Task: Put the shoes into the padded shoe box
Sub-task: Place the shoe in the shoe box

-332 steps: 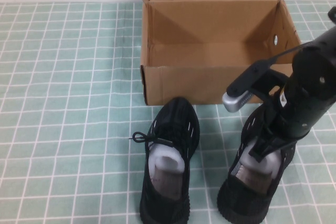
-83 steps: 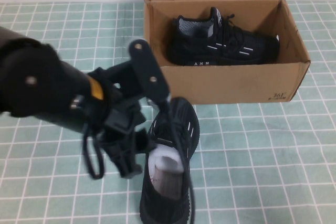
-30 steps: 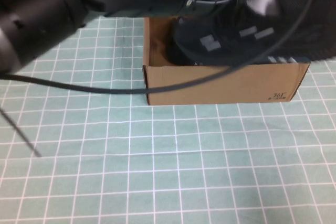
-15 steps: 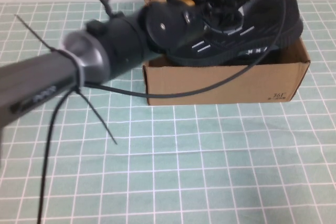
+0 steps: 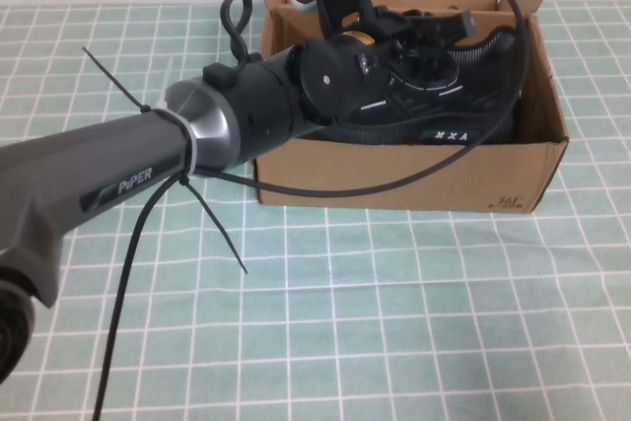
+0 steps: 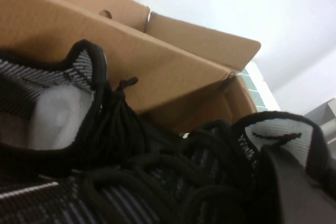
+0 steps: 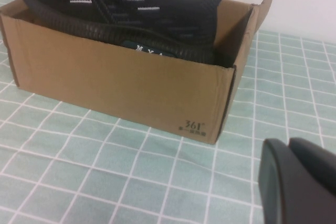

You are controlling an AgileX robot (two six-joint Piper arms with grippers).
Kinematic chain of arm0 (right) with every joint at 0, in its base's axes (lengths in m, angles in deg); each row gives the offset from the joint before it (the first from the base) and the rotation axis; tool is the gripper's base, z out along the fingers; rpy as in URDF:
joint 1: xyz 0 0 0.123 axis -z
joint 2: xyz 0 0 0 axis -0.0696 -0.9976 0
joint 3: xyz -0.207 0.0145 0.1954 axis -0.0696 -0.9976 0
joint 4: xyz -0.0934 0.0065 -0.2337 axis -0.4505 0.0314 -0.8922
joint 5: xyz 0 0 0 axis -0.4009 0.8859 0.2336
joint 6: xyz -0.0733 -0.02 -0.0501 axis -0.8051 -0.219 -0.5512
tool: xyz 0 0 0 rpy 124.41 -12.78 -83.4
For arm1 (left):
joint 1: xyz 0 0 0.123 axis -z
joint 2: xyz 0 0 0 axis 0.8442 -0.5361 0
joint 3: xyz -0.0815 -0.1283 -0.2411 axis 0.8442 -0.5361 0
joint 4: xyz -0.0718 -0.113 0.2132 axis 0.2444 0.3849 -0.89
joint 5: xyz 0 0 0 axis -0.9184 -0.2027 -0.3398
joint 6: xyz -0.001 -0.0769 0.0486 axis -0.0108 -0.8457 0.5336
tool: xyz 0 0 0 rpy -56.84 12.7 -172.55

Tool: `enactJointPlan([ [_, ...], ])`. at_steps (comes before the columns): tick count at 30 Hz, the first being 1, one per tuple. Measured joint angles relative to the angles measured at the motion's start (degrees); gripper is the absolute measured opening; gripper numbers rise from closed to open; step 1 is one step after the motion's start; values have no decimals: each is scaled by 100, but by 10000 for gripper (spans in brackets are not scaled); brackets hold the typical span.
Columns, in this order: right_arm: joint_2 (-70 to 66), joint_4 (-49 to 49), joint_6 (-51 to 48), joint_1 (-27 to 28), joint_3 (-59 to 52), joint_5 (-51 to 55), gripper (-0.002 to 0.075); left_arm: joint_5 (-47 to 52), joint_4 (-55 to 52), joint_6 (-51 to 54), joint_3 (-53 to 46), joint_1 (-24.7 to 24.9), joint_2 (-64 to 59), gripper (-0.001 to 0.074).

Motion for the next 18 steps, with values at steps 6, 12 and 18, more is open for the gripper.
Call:
enactJointPlan([
  [6,0,0,0,0,0,0,-7,118,0,0,95,0,-4,1],
  [12,0,0,0,0,0,0,-7,414,-116,93,348,-53,-27,1],
  [18,0,0,0,0,0,0,-7,727,-154,128,475,-210,-27,1],
])
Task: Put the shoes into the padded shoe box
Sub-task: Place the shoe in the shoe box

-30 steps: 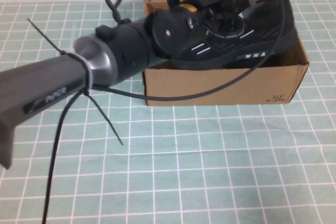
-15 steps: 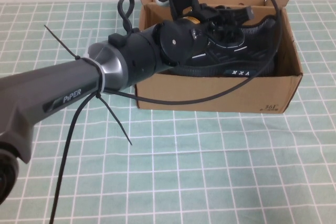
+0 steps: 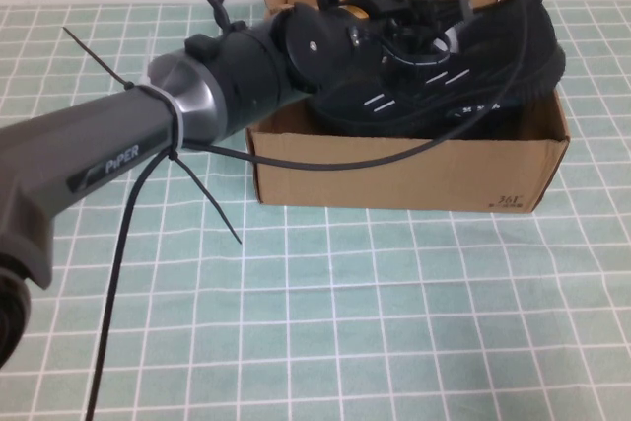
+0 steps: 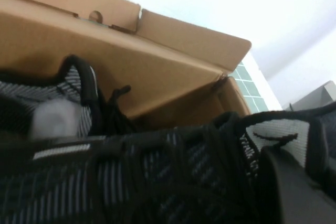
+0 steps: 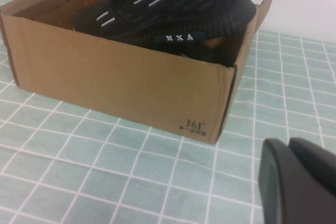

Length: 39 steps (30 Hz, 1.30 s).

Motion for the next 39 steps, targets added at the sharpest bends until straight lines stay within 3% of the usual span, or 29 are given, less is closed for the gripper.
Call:
enactJointPlan([
  [39,0,0,0,0,0,0,-7,1262,-301,-156,41,-58,-427,25],
])
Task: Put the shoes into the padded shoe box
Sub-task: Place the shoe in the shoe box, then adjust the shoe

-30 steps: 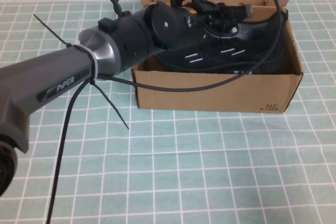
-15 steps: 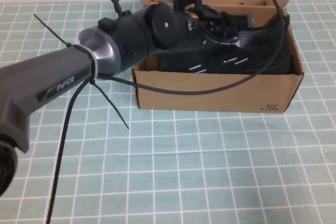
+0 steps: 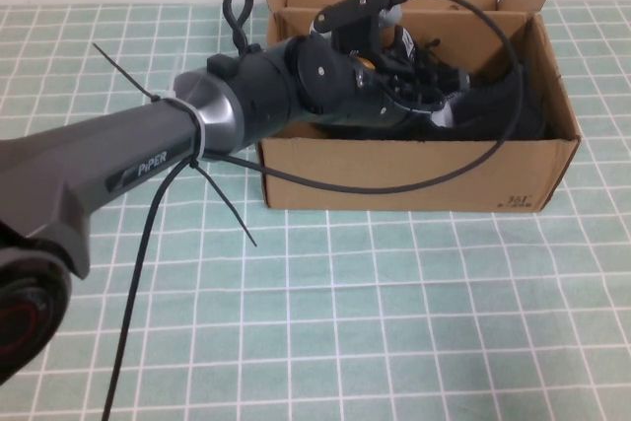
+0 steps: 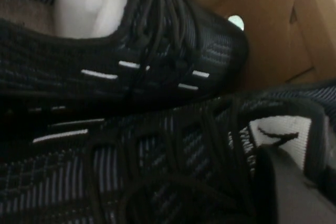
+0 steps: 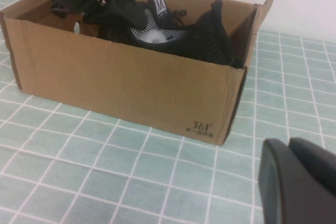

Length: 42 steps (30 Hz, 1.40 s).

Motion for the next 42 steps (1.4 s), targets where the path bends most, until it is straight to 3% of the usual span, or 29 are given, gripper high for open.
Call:
enactJointPlan([
  [3,0,0,0,0,0,0,-7,-108,50,-81,13,0,0,97],
  [9,0,0,0,0,0,0,-7,-167,88,-105,13,-79,25,311],
  [14,0,0,0,0,0,0,-7,226,70,-56,13,-399,267,353],
  [18,0,0,0,0,0,0,-7,507,24,424,13,-669,633,304],
  [25,0,0,0,0,0,0,-7,871,43,995,38,-809,1191,62],
  [33,0,0,0,0,0,0,-7,1559,652,1179,62,-809,796,27],
  [42,0,0,0,0,0,0,-7,1522,3189,3051,62,-700,291,26],
])
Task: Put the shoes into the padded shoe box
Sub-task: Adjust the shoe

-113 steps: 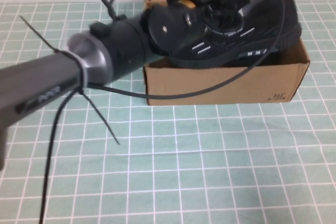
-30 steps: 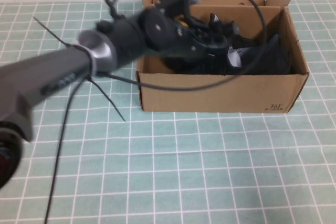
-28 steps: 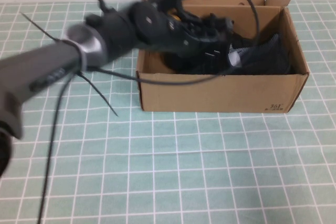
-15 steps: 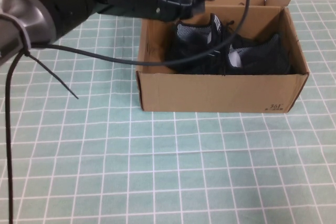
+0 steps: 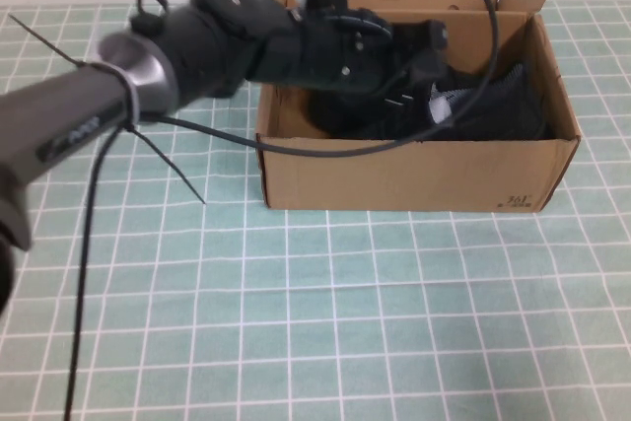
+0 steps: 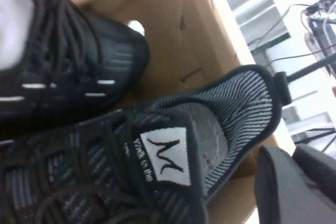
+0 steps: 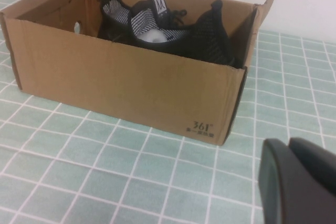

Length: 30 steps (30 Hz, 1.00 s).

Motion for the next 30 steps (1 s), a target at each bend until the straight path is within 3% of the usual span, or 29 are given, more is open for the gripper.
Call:
enactJointPlan([
  [6,0,0,0,0,0,0,-7,161,203,209,253,36,-517,26],
  [11,0,0,0,0,0,0,-7,386,-73,-268,406,36,-985,24],
  [18,0,0,0,0,0,0,-7,697,-141,-295,518,-35,-1003,22],
  [30,0,0,0,0,0,0,-7,1588,-796,666,1217,-183,420,3],
])
